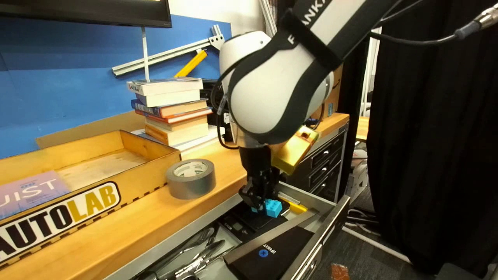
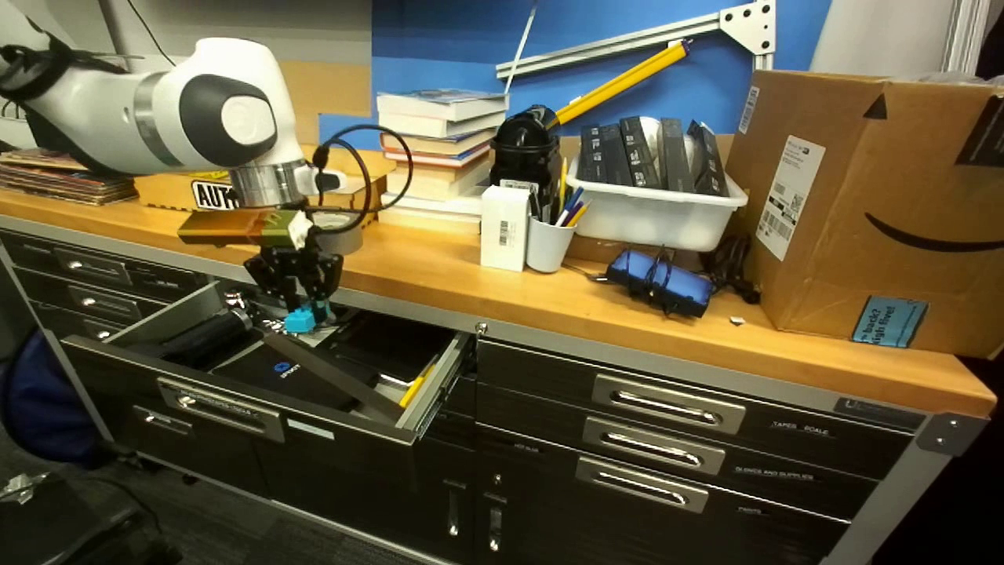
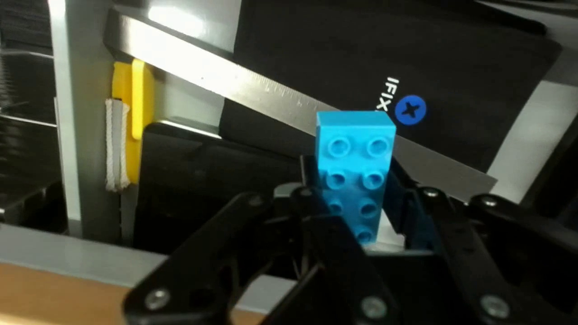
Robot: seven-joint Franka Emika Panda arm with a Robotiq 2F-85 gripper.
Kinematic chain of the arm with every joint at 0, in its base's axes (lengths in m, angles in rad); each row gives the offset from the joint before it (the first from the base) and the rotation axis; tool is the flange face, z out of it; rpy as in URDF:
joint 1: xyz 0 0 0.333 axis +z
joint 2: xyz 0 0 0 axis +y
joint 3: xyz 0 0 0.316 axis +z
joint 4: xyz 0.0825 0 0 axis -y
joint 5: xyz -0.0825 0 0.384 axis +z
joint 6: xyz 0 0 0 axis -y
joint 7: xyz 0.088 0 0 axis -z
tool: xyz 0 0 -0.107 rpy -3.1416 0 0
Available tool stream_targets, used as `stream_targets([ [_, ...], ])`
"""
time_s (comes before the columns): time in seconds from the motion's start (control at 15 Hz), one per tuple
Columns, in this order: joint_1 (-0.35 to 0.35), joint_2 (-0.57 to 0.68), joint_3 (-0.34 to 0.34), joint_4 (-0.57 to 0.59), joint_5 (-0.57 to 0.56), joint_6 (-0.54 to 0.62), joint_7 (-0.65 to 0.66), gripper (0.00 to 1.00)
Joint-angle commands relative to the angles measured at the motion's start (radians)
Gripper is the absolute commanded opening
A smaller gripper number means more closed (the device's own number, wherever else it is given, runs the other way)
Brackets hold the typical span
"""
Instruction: Put the blue object inside the drawer then close the drawer.
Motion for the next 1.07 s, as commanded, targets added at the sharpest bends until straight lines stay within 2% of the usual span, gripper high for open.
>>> stream_targets([
  [0.0, -0.027, -0.014, -0.019, -0.077, 0.058, 0.081, -0.049, 0.66],
  [0.27, -0.052, -0.073, -0.042, -0.146, 0.055, 0.097, -0.042, 0.99],
  [0.47, -0.082, -0.145, -0.071, -0.198, 0.018, 0.049, -0.018, 1.00],
  [0.67, -0.115, -0.198, -0.108, -0.225, 0.049, -0.042, -0.079, 1.00],
  [0.87, -0.147, -0.147, -0.145, -0.180, 0.036, -0.219, -0.140, 1.00],
  [1.0, -0.154, -0.095, -0.168, -0.160, 0.057, -0.276, -0.230, 1.00],
])
